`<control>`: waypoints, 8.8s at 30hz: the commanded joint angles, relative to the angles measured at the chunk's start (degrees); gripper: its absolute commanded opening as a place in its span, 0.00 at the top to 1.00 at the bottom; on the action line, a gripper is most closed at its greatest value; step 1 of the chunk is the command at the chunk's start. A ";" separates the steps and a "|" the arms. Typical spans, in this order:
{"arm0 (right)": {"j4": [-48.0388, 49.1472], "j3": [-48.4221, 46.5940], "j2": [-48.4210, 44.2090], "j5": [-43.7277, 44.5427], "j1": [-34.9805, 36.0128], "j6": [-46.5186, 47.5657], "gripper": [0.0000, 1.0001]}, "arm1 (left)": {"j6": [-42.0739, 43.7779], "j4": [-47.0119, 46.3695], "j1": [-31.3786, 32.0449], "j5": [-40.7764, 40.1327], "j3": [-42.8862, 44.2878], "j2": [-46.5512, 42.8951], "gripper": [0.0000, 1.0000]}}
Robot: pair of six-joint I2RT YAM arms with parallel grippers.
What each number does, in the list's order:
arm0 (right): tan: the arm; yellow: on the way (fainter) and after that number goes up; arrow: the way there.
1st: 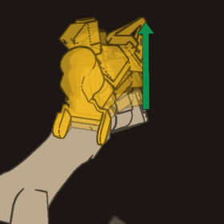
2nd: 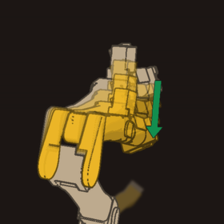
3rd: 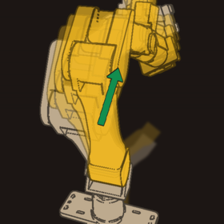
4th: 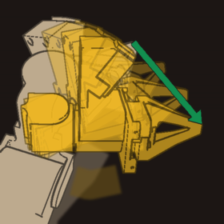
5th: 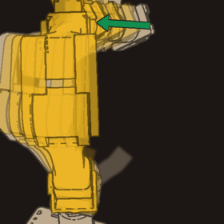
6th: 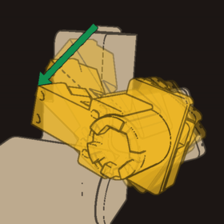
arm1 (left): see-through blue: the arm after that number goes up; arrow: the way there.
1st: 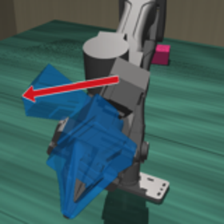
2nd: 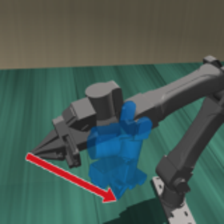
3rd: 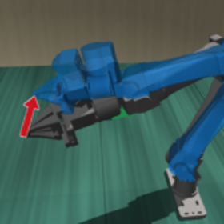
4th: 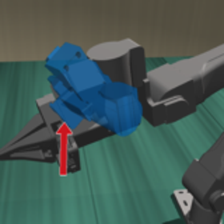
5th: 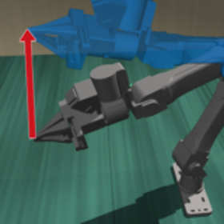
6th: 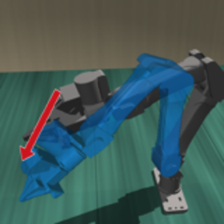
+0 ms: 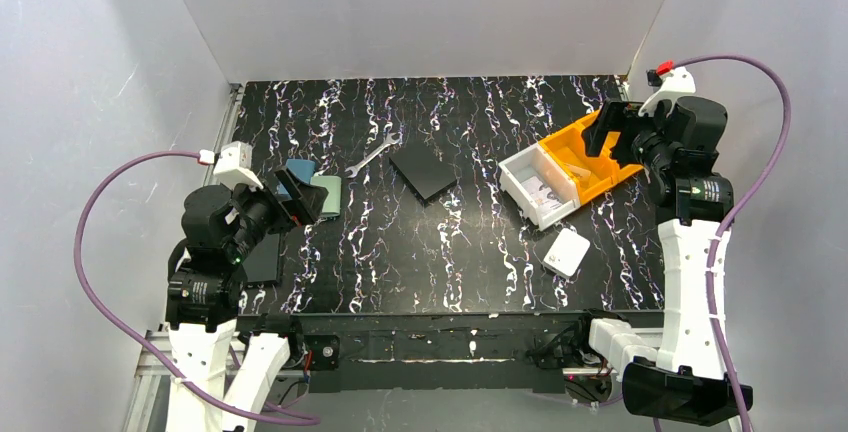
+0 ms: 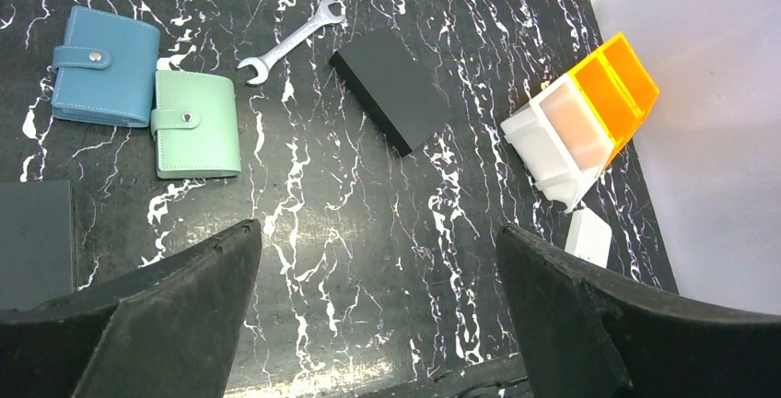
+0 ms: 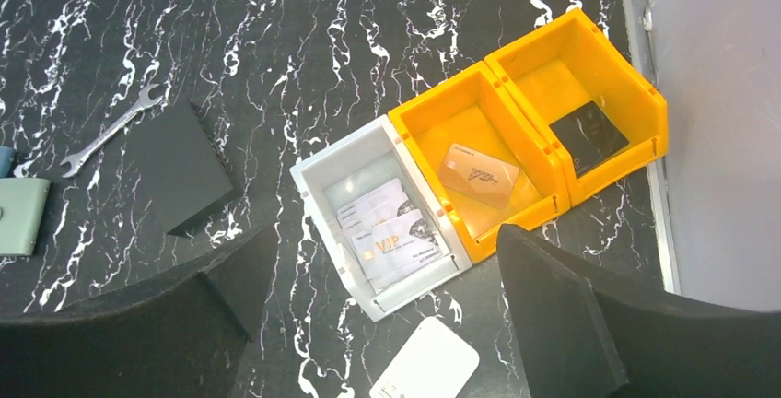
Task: Take the credit cards out of the card holder
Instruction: Move the card holder to the center of the board, then remove the credit card from the card holder.
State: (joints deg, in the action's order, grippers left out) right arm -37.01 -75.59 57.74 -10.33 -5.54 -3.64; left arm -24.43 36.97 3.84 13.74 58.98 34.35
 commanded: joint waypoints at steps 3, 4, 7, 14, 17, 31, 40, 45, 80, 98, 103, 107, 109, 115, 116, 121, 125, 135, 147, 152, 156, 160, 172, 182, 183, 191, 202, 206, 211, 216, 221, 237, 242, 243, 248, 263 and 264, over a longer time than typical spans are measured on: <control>1.22 -1.57 -0.78 2.07 -0.04 -1.86 0.02 | 0.91 0.34 -0.31 2.72 -0.12 -0.11 0.02; 1.47 -1.05 -1.09 1.96 -0.08 -1.71 0.02 | 0.81 0.19 -0.30 3.18 -0.40 -0.20 0.02; 2.59 0.50 -2.34 0.16 -0.08 -1.06 0.02 | 0.61 -0.21 -0.32 4.12 -0.96 -0.55 0.02; 4.04 2.15 -1.82 -5.75 -1.44 3.24 0.02 | 1.09 0.01 -0.28 6.39 -1.52 -0.97 0.02; 3.29 3.55 -1.73 -14.57 -2.77 11.33 0.02 | 1.66 0.69 -0.32 8.25 -2.07 -0.88 0.02; 3.26 10.02 2.12 -38.07 -4.34 21.59 0.02 | 3.38 4.16 -0.31 12.16 -6.35 1.77 0.02; 9.09 15.32 6.61 -41.56 -4.23 22.61 0.02 | 8.62 1.95 0.34 4.44 -5.74 17.35 0.02; 13.96 17.84 8.14 -44.90 -4.22 21.97 0.02 | 10.25 1.22 5.08 -3.68 -2.67 26.86 0.04; 31.55 32.45 2.83 -49.38 -4.19 14.95 0.02 | 17.71 -7.52 5.24 -26.75 9.34 64.61 0.57; 30.16 33.06 4.04 -47.92 -4.21 17.53 0.02 | 18.40 -8.59 5.30 -27.10 8.69 63.35 0.61; 30.04 32.97 3.99 -48.04 -4.13 17.61 0.02 | 18.62 -8.67 5.23 -27.42 8.73 63.37 0.62; 29.98 32.97 3.58 -48.07 -4.13 17.75 0.02 | 18.90 -8.84 5.30 -28.03 8.59 63.31 0.62; 29.98 32.97 3.61 -48.33 -4.18 17.71 0.02 | 19.05 -8.85 5.23 -28.06 8.61 63.50 0.62; 29.88 32.96 3.52 -48.65 -4.16 17.70 0.02 | 19.27 -8.95 5.29 -28.37 8.45 64.11 0.64; 29.89 32.97 3.52 -48.65 -4.14 17.70 0.02 | 19.32 -8.94 5.23 -28.41 8.51 64.23 0.64; 29.90 33.01 3.39 -49.10 -4.19 17.79 0.02 | 19.35 -9.23 5.17 -28.41 8.42 64.28 0.66; 29.98 33.08 3.48 -49.56 -4.19 17.79 0.02 | 18.80 -10.24 4.64 -26.63 8.03 63.56 0.65; 30.05 33.14 3.87 -49.80 -4.16 17.79 0.02 | 14.71 -13.58 -0.05 -16.31 6.78 63.23 0.64; 30.16 33.23 4.03 -49.88 -4.19 17.79 0.02 | 13.31 -13.62 -0.05 -18.98 6.88 65.43 0.62; 30.07 33.23 4.04 -49.80 -4.14 17.79 0.02 | 13.78 -13.34 -0.03 -21.10 6.79 66.20 0.68; 29.94 33.23 4.08 -49.70 -4.14 18.02 0.02 | 14.28 -13.00 0.08 -22.35 6.85 66.03 0.77; 29.81 33.15 4.10 -49.53 -4.19 18.14 0.02 | 14.89 -12.24 0.50 -23.30 7.16 65.11 0.91; 29.13 32.92 4.79 -50.18 -4.19 18.58 0.02 | 12.78 -10.31 8.02 -11.92 6.41 55.03 1.00; 27.85 32.88 5.33 -50.73 -0.78 19.79 0.02 | -7.97 -21.40 11.86 7.66 -7.61 44.19 1.00; 27.49 32.80 5.41 -50.49 -0.07 20.18 0.02 | -9.08 -22.86 12.58 8.30 -9.50 43.07 1.00; 25.14 32.63 5.64 -48.80 8.35 24.75 0.02 | -13.43 -23.99 16.23 10.53 -19.20 35.79 1.00; 15.35 22.45 19.10 -28.36 46.40 54.25 0.02 | -20.80 -21.09 18.61 6.68 -30.39 22.78 1.00; 23.70 19.96 26.20 -15.11 58.88 53.28 0.02 | -22.23 -20.50 18.75 6.63 -31.48 20.37 1.00; 32.83 19.69 31.52 -2.07 68.92 50.66 0.02 | -23.13 -20.00 18.76 6.38 -33.02 18.12 1.00; 41.06 19.31 35.64 5.86 74.32 45.22 0.05 | -23.32 -19.48 18.89 6.62 -34.02 16.60 1.00; 44.36 18.72 38.64 11.31 75.24 42.75 0.17 | -23.06 -18.34 18.81 6.59 -33.89 15.25 1.00; 46.02 23.07 32.12 11.15 69.24 32.48 0.99 | -21.61 -16.27 18.86 6.81 -32.16 14.39 1.00; 41.01 24.86 25.41 -5.92 56.51 22.39 0.99 | -20.17 -16.85 18.90 7.29 -30.38 16.17 1.00; 39.54 25.48 24.26 -9.17 54.65 21.37 0.99 | -19.84 -17.48 18.85 7.72 -29.81 17.57 1.00; 33.25 32.34 18.67 -10.04 49.27 16.45 0.99 | -17.66 -22.61 18.94 10.89 -25.98 29.54 1.00; 27.15 35.94 25.45 -0.31 35.71 1.76 0.81 | -9.43 -19.91 20.26 7.69 -13.52 55.76 1.00; 26.56 35.47 25.97 -1.41 35.69 2.31 0.75 | -9.32 -19.67 20.29 6.54 -13.48 55.56 1.00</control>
State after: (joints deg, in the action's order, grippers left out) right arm -3.57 -37.58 80.62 -13.08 31.42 -0.75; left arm -37.47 11.79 24.49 26.00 43.79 90.41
